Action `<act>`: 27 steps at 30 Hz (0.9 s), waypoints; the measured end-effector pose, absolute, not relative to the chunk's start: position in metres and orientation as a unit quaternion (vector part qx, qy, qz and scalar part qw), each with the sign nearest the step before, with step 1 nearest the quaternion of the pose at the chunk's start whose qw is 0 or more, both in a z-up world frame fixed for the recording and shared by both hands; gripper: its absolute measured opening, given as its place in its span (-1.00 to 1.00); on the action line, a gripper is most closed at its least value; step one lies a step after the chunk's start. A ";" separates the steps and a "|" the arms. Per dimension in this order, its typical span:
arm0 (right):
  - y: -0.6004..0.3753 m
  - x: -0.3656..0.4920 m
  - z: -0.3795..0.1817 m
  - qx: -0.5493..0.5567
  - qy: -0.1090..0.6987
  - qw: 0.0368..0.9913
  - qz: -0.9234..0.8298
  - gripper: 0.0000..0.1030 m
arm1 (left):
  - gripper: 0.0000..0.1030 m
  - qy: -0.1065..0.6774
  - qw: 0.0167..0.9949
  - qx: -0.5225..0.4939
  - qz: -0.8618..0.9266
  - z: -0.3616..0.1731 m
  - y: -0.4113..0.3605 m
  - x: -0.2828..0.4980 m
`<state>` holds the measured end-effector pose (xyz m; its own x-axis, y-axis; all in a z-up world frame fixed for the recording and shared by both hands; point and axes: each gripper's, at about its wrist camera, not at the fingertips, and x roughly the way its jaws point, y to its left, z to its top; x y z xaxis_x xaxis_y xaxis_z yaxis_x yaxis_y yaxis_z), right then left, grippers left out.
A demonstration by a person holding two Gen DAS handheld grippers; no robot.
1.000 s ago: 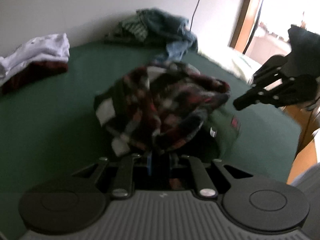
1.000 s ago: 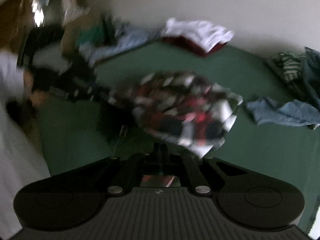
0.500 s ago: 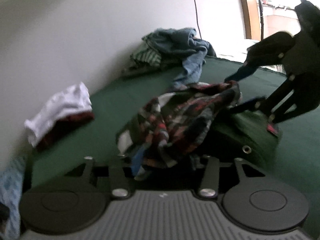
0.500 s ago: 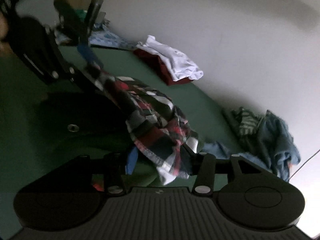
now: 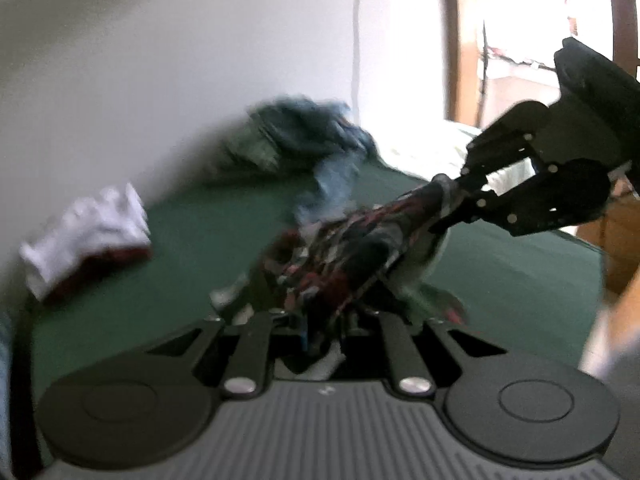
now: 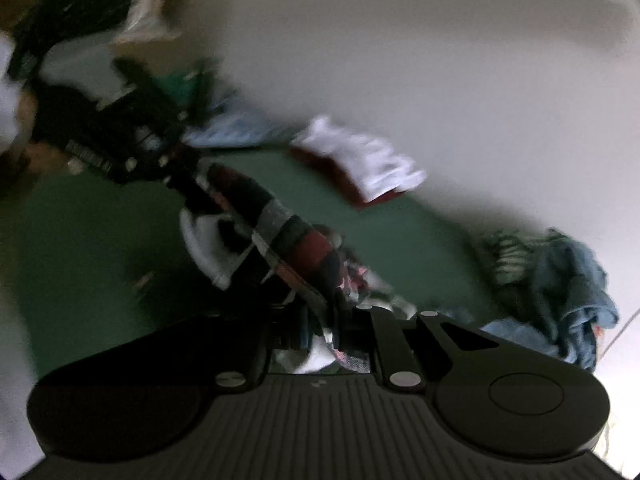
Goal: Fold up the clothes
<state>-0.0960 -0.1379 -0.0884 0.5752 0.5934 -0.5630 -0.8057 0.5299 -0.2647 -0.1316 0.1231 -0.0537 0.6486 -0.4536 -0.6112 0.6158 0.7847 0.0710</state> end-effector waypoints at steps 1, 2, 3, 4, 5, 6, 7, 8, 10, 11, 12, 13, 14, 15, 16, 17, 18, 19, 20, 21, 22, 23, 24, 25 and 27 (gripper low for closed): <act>-0.137 -0.103 -0.095 -0.266 0.220 0.841 0.417 -0.79 | -0.80 0.310 0.890 0.137 -0.304 -0.060 0.122 -0.137; -0.136 -0.109 -0.102 -0.276 0.232 0.831 0.423 -0.79 | -0.78 0.323 0.885 0.145 -0.304 -0.071 0.120 -0.139; -0.133 -0.112 -0.112 -0.284 0.242 0.826 0.422 -0.78 | -0.78 0.335 0.879 0.153 -0.304 -0.082 0.117 -0.142; -0.129 -0.113 -0.125 -0.289 0.254 0.821 0.420 -0.77 | -0.78 0.344 0.873 0.165 -0.303 -0.093 0.113 -0.142; -0.126 -0.113 -0.135 -0.294 0.262 0.818 0.418 -0.76 | -0.77 0.354 0.868 0.176 -0.302 -0.104 0.110 -0.143; -0.122 -0.112 -0.145 -0.299 0.268 0.816 0.415 -0.75 | -0.76 0.361 0.862 0.188 -0.301 -0.114 0.106 -0.143; -0.121 -0.112 -0.148 -0.300 0.269 0.817 0.413 -0.72 | -0.76 0.356 0.862 0.196 -0.304 -0.117 0.105 -0.144; -0.119 -0.111 -0.149 -0.298 0.268 0.818 0.412 -0.69 | -0.75 0.357 0.860 0.197 -0.306 -0.115 0.106 -0.143; -0.120 -0.111 -0.143 -0.298 0.276 0.814 0.417 -0.52 | -0.62 0.359 0.857 0.198 -0.312 -0.108 0.112 -0.143; -0.122 -0.113 -0.137 -0.299 0.284 0.806 0.425 -0.45 | -0.51 0.361 0.855 0.198 -0.315 -0.103 0.116 -0.144; -0.126 -0.116 -0.130 -0.299 0.298 0.794 0.437 -0.33 | -0.46 0.363 0.853 0.197 -0.318 -0.098 0.121 -0.145; -0.131 -0.117 -0.122 -0.294 0.306 0.789 0.444 -0.33 | -0.43 0.365 0.851 0.197 -0.322 -0.093 0.126 -0.147; -0.138 -0.118 -0.113 -0.287 0.312 0.786 0.449 -0.34 | -0.43 0.369 0.847 0.197 -0.327 -0.086 0.131 -0.150; -0.144 -0.119 -0.104 -0.280 0.317 0.784 0.454 -0.34 | -0.43 0.373 0.844 0.197 -0.332 -0.079 0.137 -0.153; -0.151 -0.121 -0.095 -0.273 0.323 0.781 0.459 -0.36 | -0.43 0.376 0.840 0.194 -0.339 -0.070 0.144 -0.155; -0.158 -0.118 -0.083 -0.250 0.317 0.795 0.453 -0.36 | -0.43 0.377 0.838 0.191 -0.345 -0.062 0.150 -0.156; -0.165 -0.113 -0.071 -0.221 0.305 0.814 0.443 -0.36 | -0.42 0.368 0.845 0.181 -0.343 -0.055 0.153 -0.152; -0.169 -0.107 -0.062 -0.189 0.289 0.834 0.429 -0.36 | -0.42 0.358 0.852 0.172 -0.341 -0.047 0.156 -0.149; -0.171 -0.100 -0.055 -0.157 0.271 0.855 0.414 -0.36 | -0.39 0.349 0.858 0.162 -0.340 -0.040 0.159 -0.146; -0.168 -0.092 -0.054 -0.137 0.255 0.870 0.400 -0.36 | -0.37 0.339 0.864 0.153 -0.338 -0.032 0.161 -0.143; -0.162 -0.085 -0.055 -0.120 0.238 0.883 0.386 -0.36 | -0.39 0.330 0.871 0.142 -0.336 -0.026 0.164 -0.139; -0.152 -0.078 -0.061 -0.115 0.227 0.894 0.370 -0.36 | -0.44 0.321 0.879 0.123 -0.331 -0.025 0.161 -0.126; -0.140 -0.071 -0.068 -0.113 0.217 0.903 0.353 -0.36 | -0.43 0.309 0.888 0.107 -0.322 -0.026 0.155 -0.114; -0.127 -0.065 -0.077 -0.117 0.210 0.910 0.339 -0.39 | -0.43 0.294 0.899 0.098 -0.310 -0.030 0.147 -0.103; -0.106 -0.052 -0.098 -0.119 0.211 0.917 0.317 -0.45 | -0.43 0.284 0.910 0.080 -0.291 -0.048 0.131 -0.083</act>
